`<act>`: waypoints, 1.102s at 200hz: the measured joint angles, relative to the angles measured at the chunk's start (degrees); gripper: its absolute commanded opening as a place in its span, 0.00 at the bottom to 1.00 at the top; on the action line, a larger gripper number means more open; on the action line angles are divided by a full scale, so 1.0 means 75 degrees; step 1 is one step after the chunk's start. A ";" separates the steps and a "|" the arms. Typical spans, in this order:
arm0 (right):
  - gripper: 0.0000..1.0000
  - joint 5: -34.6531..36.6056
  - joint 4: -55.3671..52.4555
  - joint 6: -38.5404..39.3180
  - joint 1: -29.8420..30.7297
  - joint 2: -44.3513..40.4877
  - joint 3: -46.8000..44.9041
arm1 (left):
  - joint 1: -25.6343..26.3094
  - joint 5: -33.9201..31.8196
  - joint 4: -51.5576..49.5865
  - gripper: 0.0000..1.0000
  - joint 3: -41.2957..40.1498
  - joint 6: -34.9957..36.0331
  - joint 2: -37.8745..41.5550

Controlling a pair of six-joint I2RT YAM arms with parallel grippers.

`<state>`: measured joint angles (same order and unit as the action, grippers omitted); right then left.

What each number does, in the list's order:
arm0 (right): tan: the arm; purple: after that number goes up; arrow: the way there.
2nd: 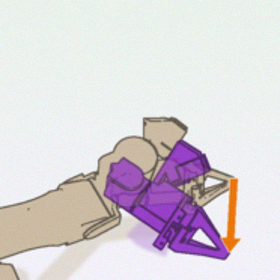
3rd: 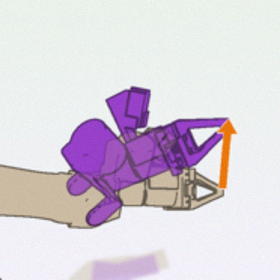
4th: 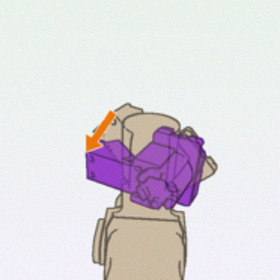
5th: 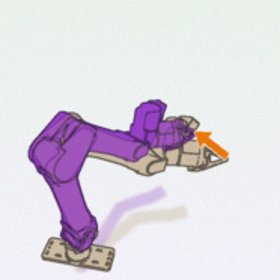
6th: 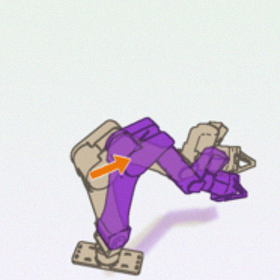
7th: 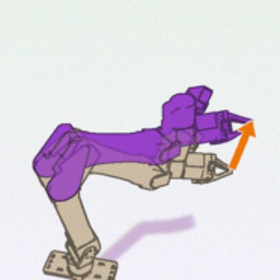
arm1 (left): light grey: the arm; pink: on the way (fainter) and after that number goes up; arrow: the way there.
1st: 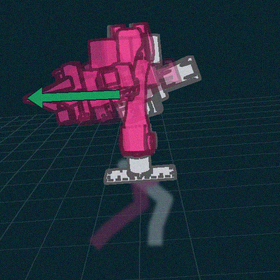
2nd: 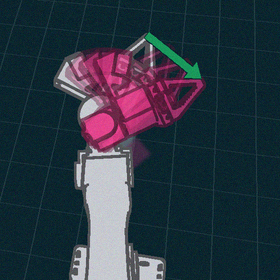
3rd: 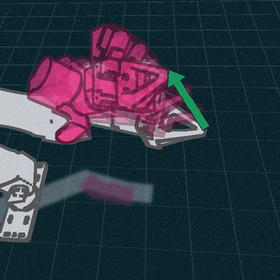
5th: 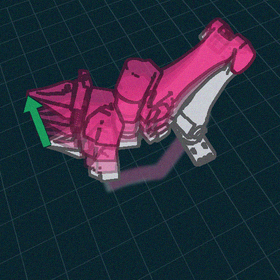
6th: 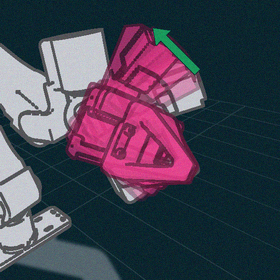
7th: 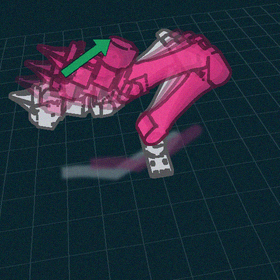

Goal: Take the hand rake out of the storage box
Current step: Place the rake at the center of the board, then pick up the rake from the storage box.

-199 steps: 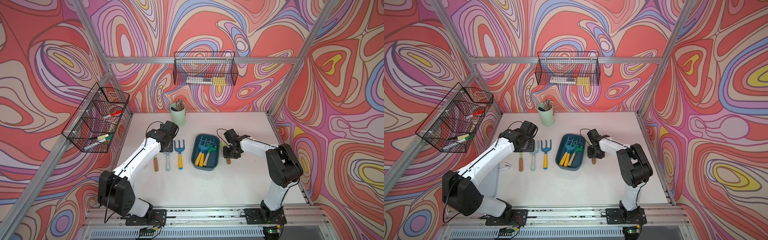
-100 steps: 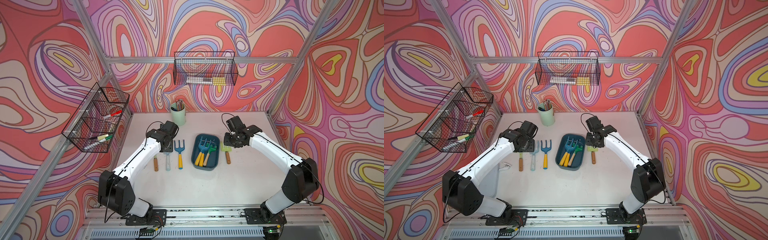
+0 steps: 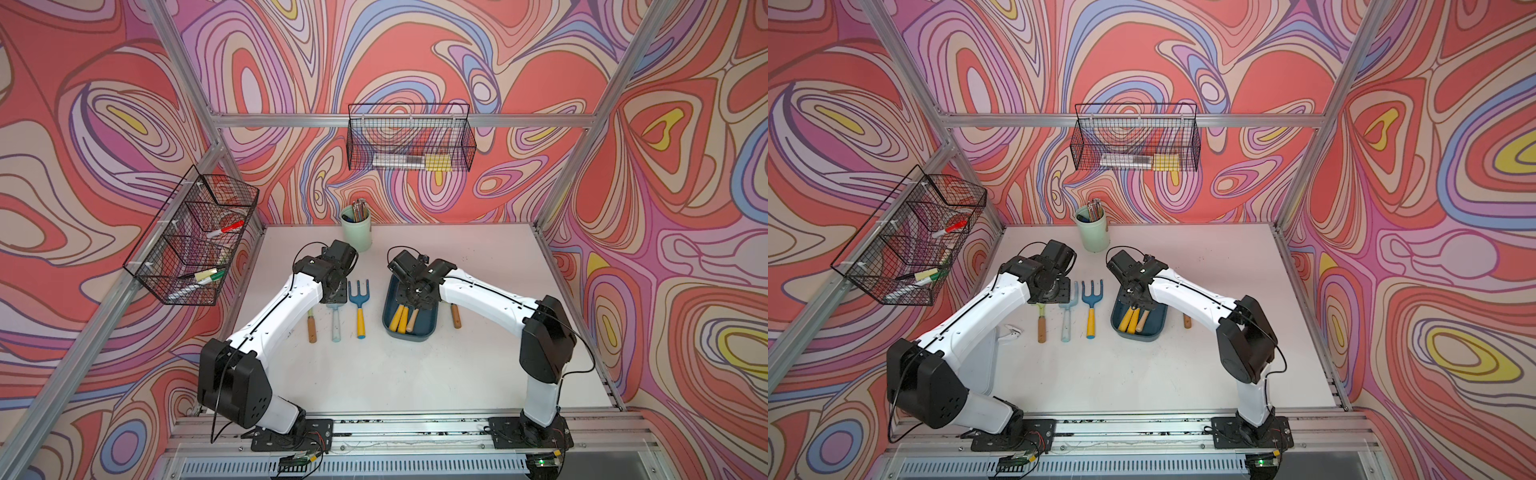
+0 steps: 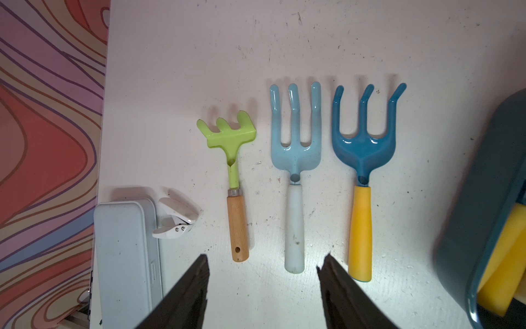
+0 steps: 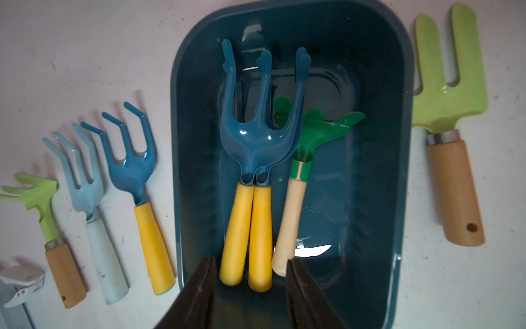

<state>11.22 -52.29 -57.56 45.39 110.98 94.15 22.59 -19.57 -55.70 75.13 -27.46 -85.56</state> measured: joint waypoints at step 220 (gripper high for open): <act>0.37 -0.0863 0.0877 -0.1075 0.0038 0.0968 -0.0268 | 0.0000 0.0093 0.0117 0.66 -0.0108 -0.0003 0.0064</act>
<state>4.75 -45.71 -65.63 45.67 118.24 92.14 22.59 -18.87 -54.83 74.32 -27.49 -85.08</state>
